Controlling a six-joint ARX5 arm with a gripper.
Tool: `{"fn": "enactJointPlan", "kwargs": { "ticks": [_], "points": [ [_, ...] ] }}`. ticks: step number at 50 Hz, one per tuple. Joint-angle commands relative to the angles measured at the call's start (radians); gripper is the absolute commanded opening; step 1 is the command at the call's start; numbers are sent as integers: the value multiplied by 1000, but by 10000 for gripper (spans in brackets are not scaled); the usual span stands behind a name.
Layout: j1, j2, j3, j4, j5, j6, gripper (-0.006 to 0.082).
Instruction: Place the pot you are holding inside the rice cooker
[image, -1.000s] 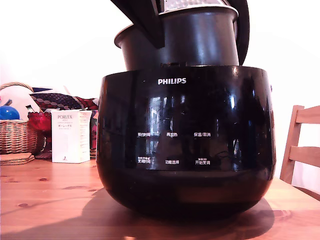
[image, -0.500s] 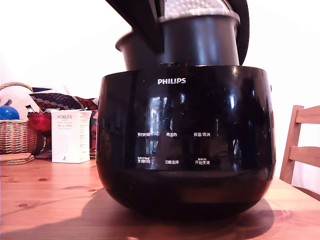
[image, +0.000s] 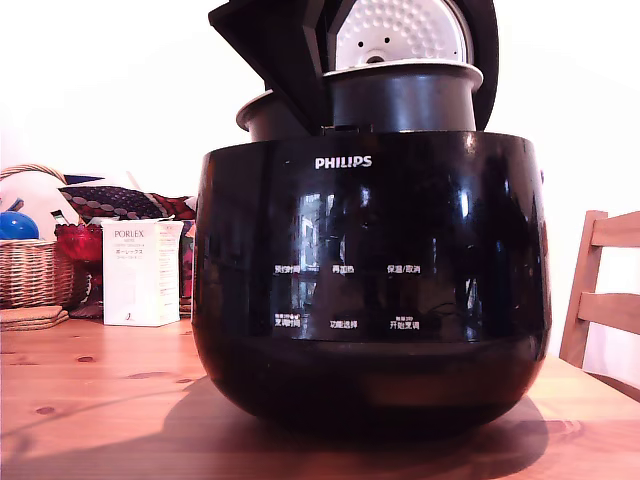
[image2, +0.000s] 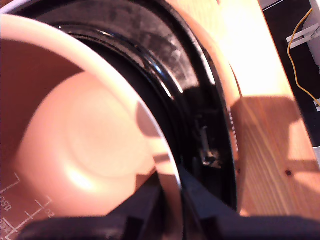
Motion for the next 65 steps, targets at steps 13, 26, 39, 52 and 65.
{"fn": "enactJointPlan", "kwargs": {
  "ticks": [13,26,39,52,65],
  "points": [
    [-11,-15,10,-18,30,-4,138],
    [-11,-16,10,-19,24,-4,176],
    [-11,-18,81,-58,-2,-40,175],
    [10,-18,236,-124,-23,-237,-20],
    [144,-32,264,-129,-101,-575,-20]
  ]
}}
